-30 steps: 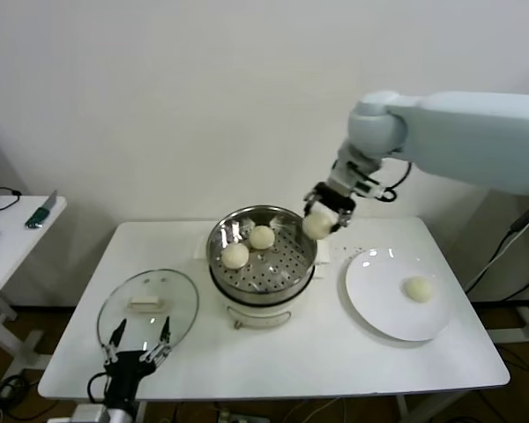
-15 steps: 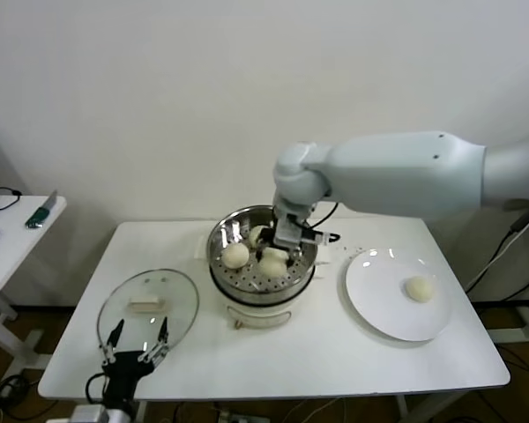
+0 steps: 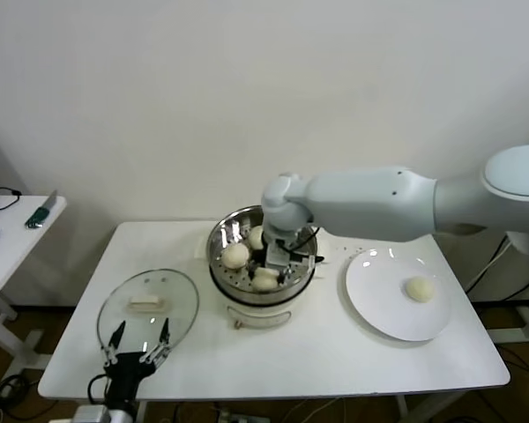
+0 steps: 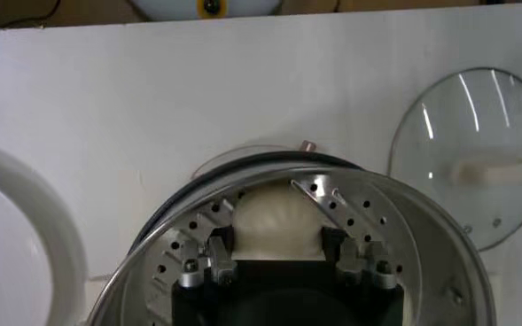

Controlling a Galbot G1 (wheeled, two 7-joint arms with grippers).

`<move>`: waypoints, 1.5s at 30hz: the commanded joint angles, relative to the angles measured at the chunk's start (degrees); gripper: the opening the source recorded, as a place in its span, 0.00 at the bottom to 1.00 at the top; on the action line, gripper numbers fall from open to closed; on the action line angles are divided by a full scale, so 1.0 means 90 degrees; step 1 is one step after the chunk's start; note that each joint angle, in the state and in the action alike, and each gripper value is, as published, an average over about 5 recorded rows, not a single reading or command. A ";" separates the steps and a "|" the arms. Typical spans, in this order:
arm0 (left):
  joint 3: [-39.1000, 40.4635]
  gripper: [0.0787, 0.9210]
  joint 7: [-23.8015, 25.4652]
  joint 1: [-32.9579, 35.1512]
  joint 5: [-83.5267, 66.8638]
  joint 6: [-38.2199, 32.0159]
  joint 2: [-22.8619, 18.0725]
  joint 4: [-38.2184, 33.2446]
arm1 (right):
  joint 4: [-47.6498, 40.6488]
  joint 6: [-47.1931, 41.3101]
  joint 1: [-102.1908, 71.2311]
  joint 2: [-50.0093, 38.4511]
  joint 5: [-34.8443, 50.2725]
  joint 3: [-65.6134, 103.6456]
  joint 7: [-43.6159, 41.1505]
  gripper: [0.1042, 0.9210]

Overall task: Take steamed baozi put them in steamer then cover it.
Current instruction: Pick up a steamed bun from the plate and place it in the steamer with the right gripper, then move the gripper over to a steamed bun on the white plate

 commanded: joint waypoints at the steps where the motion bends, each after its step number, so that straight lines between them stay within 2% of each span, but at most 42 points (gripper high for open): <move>1: 0.0005 0.88 0.0000 0.0004 0.0008 0.0001 0.0003 -0.0009 | -0.0249 0.0078 -0.0338 0.0150 -0.0267 0.0052 0.0068 0.67; 6: 0.0015 0.88 -0.0002 0.0027 0.0016 -0.0009 -0.0001 -0.0031 | -0.0327 0.0130 -0.0291 0.0191 -0.0203 0.0058 0.0088 0.71; 11: 0.0042 0.88 -0.0003 0.0041 0.0054 -0.0015 -0.0006 -0.0062 | -0.0359 0.0214 -0.0173 0.0216 0.0085 0.0045 0.0177 0.84; 15: 0.0074 0.88 -0.0001 0.0055 0.0085 -0.0008 -0.0021 -0.0098 | -0.0324 0.0355 0.0170 0.0121 0.0445 0.0048 -0.0013 0.88; 24: 0.0118 0.88 0.0002 0.0094 0.0131 -0.0010 -0.0009 -0.0145 | -0.0754 0.0169 0.1500 -0.0878 0.2285 -0.0385 -0.0855 0.88; 31: 0.0136 0.88 0.0001 0.0084 0.0118 -0.0024 0.0033 -0.0137 | -0.1159 -0.1066 0.2128 -0.2118 0.3787 -0.1336 -0.1181 0.88; 38: 0.0140 0.88 0.0011 0.0032 0.0100 -0.0049 0.0039 -0.0092 | -0.1199 -0.1908 0.1702 -0.3317 0.3832 -0.1698 -0.1166 0.88; 45: 0.0097 0.88 0.0032 -0.0070 0.0096 -0.0065 0.0012 -0.0010 | -0.1724 -0.1973 0.0478 -0.3981 0.2789 -0.1230 -0.0984 0.88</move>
